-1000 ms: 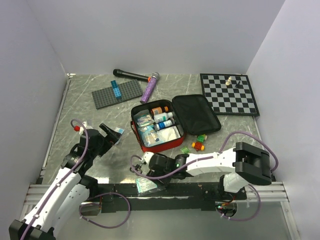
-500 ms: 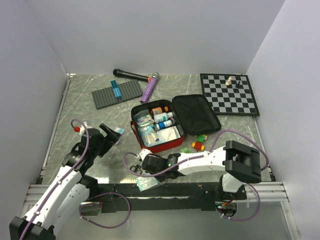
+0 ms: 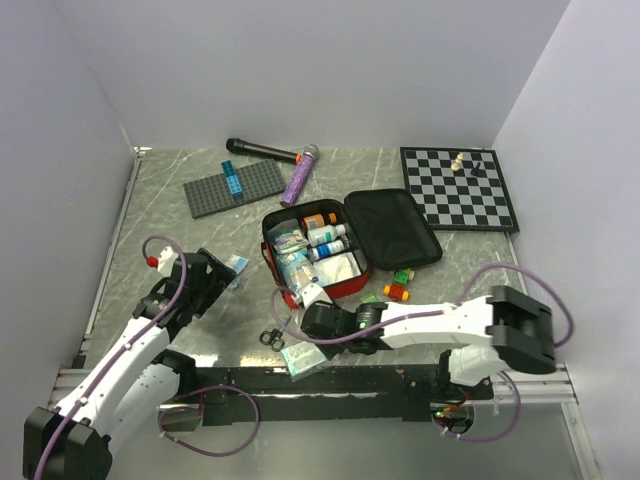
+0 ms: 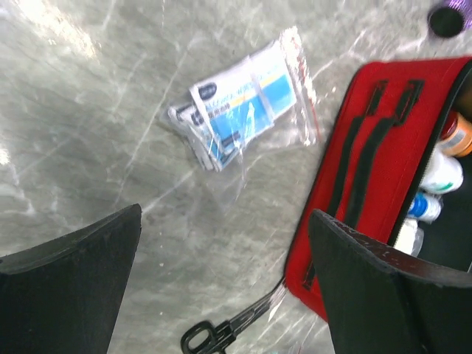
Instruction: Organize the medicine kit
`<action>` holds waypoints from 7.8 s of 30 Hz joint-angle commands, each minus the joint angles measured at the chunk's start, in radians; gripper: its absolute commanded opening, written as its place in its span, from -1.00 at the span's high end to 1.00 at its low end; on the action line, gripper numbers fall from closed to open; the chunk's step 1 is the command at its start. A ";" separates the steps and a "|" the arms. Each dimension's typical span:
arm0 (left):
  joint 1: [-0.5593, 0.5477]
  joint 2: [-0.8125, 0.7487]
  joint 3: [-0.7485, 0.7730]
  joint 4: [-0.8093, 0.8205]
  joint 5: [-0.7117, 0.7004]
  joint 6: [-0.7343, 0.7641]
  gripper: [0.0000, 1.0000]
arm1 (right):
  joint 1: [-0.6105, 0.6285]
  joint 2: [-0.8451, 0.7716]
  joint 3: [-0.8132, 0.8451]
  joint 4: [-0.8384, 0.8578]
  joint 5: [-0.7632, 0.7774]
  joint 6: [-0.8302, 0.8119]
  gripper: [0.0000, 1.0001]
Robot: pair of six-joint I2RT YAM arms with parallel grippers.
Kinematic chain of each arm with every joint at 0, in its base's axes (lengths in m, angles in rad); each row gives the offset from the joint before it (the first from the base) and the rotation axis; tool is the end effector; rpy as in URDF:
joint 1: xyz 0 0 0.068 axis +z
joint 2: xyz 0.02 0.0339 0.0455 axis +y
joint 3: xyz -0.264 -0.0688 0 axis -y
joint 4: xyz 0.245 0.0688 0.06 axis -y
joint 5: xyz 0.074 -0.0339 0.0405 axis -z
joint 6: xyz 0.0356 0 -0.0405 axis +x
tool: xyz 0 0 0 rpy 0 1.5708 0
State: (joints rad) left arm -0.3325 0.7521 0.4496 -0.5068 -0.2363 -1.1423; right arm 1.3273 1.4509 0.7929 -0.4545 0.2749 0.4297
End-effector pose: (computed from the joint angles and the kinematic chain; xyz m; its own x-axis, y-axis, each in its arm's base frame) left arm 0.1482 -0.0424 0.1995 -0.4340 -0.7857 -0.4408 -0.5539 0.6186 -0.5572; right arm 0.0737 0.2567 0.1762 -0.5736 -0.6460 -0.5036 -0.7327 0.6795 -0.0370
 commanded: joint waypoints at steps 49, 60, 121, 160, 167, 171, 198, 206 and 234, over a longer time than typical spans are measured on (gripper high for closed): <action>-0.040 0.323 0.449 0.261 0.218 0.343 0.99 | -0.060 -0.481 0.115 -0.087 0.259 -0.138 -0.15; -0.221 0.798 0.757 0.215 0.072 0.389 0.98 | -0.099 -0.532 0.089 -0.131 0.257 -0.111 -0.15; -0.238 0.480 0.563 0.232 -0.096 0.336 -0.21 | -0.341 -0.439 0.008 -0.129 0.101 -0.095 -0.23; -0.226 -0.002 0.143 0.132 -0.143 0.210 -0.47 | -0.497 0.000 -0.014 -0.085 -0.102 0.035 -0.15; -0.227 0.003 0.139 0.136 -0.133 0.207 -0.48 | -0.488 -0.082 -0.011 -0.131 -0.089 0.049 0.06; -0.226 0.006 0.139 0.139 -0.129 0.205 -0.48 | -0.461 -0.190 0.043 -0.225 -0.066 0.038 0.08; -0.218 0.112 0.169 0.152 -0.112 0.248 -0.47 | -0.485 0.164 0.451 -0.044 -0.062 -0.220 0.06; -0.215 0.151 0.169 0.165 -0.090 0.266 -0.48 | -0.556 0.221 0.436 -0.042 -0.062 -0.229 0.06; -0.192 0.219 0.231 0.197 -0.041 0.270 -0.57 | -0.559 -0.047 0.376 -0.020 -0.055 -0.120 -0.56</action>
State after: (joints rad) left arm -0.5369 0.9482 0.6037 -0.3489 -0.2996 -0.8799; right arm 0.7681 1.5742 1.1648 -0.5240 0.2001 0.2382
